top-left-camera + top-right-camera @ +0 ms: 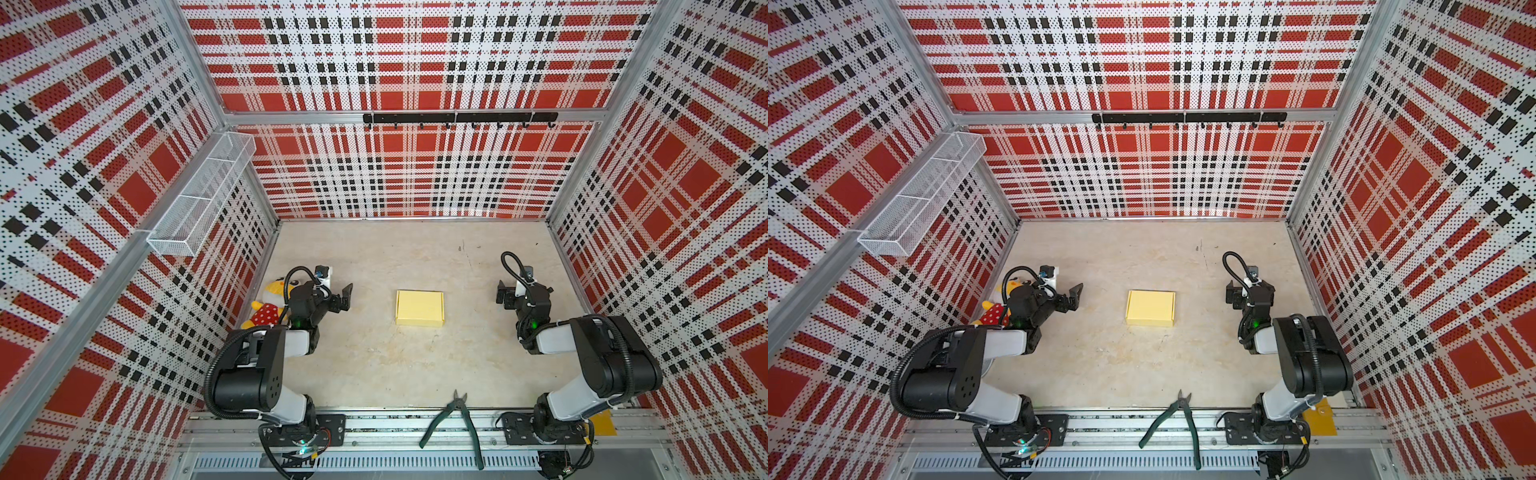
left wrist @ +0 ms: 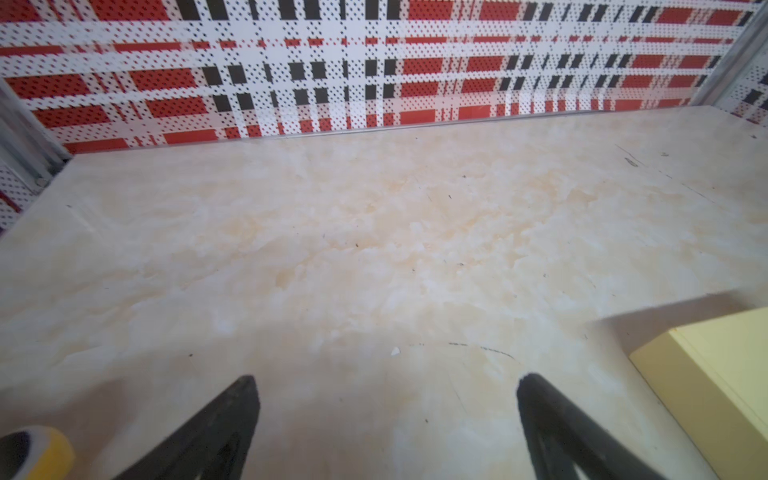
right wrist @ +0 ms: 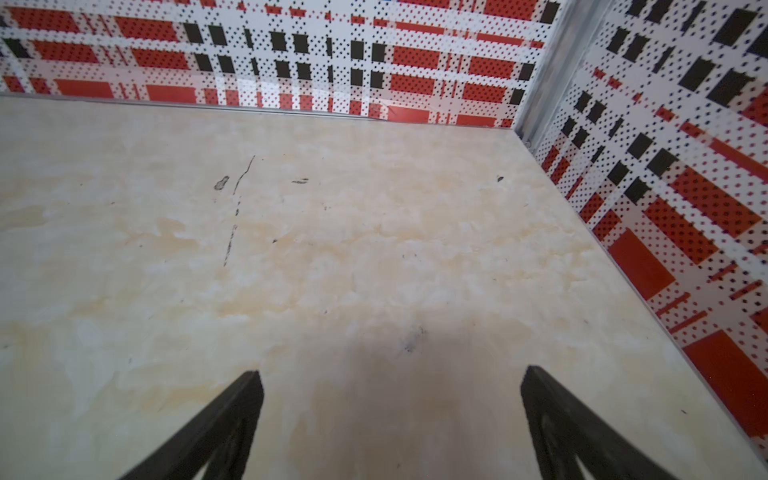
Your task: Fold the paper box
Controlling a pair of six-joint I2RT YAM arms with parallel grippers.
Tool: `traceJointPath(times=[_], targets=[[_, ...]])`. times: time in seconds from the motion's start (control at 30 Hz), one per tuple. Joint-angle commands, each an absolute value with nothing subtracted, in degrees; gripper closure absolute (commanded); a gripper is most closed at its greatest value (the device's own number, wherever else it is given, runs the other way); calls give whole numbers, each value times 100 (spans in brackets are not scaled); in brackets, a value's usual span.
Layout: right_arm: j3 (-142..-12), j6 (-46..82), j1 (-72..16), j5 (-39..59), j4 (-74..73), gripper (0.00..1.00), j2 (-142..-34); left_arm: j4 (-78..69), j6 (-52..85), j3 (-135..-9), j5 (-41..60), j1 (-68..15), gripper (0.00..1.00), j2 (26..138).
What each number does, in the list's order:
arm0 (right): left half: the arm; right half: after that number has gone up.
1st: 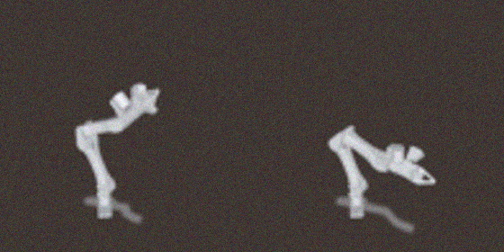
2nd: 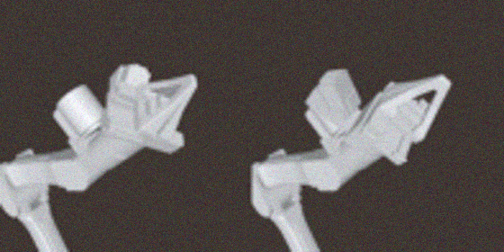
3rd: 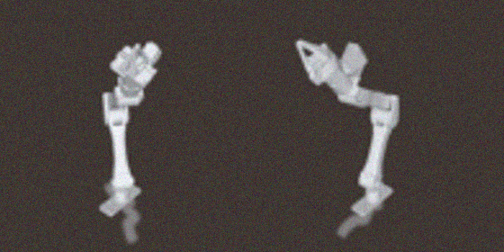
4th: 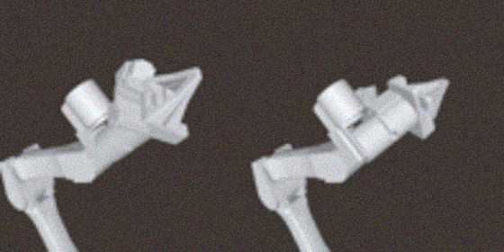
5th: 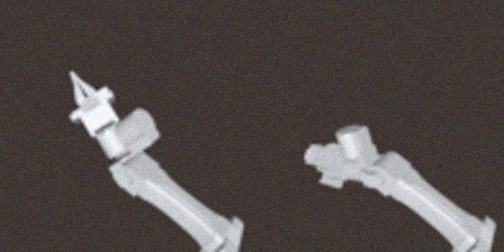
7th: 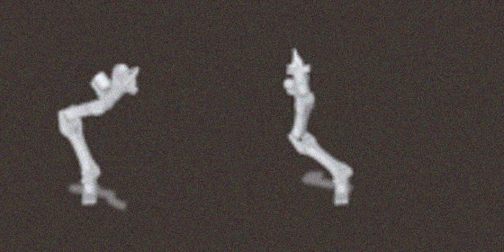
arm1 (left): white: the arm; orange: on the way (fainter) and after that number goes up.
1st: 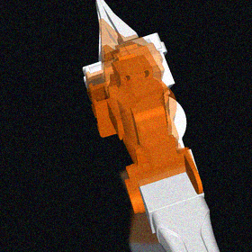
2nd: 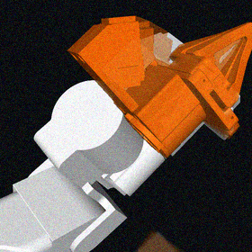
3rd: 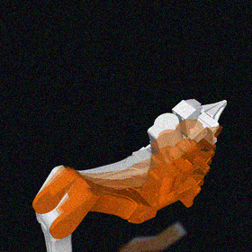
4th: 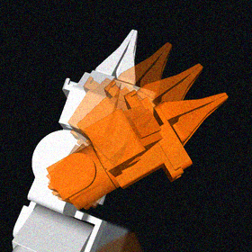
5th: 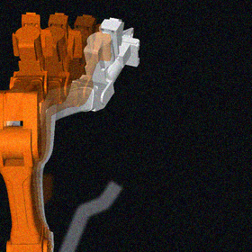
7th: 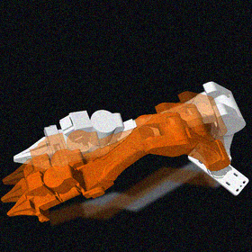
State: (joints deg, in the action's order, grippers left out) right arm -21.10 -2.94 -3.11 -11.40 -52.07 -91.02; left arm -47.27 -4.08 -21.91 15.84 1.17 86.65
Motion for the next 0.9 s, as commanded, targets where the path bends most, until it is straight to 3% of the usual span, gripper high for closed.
traceJointPath(times=[0.0, 0.23, 0.87], targets=[[-2204, -87, -290, -1411, -5415, 0, -9077, -5141, -272, -2317, 1229, 103, 0, 8739], [-2197, -114, -290, -1402, -5505, 0, -9097, -5176, -274, -2270, 311, -83, 1, 8918], [-2193, -120, -292, -1415, -5536, 0, -9110, -5493, -198, -2215, 342, -79, 0, 9001]])
